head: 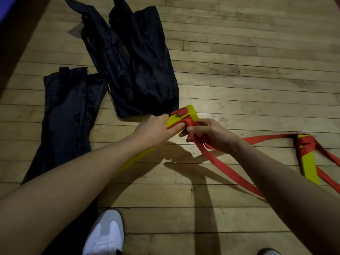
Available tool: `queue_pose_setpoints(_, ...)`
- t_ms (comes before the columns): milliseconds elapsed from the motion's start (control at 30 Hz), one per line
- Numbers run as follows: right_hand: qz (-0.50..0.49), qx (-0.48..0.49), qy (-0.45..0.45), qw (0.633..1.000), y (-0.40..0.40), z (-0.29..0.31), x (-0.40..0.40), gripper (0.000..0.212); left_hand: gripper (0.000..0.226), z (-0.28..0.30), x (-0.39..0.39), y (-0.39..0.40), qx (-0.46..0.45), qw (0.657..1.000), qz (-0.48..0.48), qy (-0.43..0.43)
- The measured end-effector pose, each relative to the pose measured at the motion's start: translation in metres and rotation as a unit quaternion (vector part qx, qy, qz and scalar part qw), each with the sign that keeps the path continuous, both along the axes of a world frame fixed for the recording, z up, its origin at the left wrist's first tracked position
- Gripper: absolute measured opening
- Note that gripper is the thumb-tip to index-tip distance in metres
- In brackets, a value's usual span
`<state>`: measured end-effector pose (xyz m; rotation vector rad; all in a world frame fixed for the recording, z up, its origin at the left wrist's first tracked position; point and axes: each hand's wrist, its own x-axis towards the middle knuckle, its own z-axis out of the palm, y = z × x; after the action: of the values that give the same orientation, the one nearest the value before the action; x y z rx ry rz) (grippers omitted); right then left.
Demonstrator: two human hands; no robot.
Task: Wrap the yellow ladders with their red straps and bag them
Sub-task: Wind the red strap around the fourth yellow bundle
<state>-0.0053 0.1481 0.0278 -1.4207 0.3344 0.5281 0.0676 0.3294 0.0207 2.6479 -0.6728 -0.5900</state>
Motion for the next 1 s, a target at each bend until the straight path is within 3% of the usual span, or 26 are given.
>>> queue_pose_setpoints(100,0.000,-0.104,-0.018,0.994,-0.001,0.000,0.000,0.031,0.052,-0.002,0.000,0.003,0.016,1.000,-0.001,-0.020)
queue_pose_setpoints(267,-0.001,-0.077,0.018,0.997,0.005,0.002,0.001,0.019,0.052,0.003,-0.006,0.002,0.042,0.997,-0.001,-0.065)
queue_pose_setpoints(500,-0.080,-0.159,0.024,0.984,0.026,-0.008,0.002,0.012,0.058,0.005,-0.012,0.000,0.066,0.989,-0.015,-0.135)
queue_pose_setpoints(633,-0.071,-0.117,-0.003,0.991,0.020,-0.003,0.000,0.016,0.058,0.005,-0.011,0.001,0.063,0.989,-0.018,-0.131)
queue_pose_setpoints(767,-0.053,-0.147,-0.038,0.987,0.014,-0.004,-0.002,0.044,0.057,0.005,-0.012,0.001,0.064,0.989,-0.024,-0.131)
queue_pose_setpoints(1000,-0.147,-0.175,-0.047,0.972,0.012,-0.013,-0.011,0.023,0.055,0.004,-0.016,0.001,0.070,0.992,-0.028,-0.104)
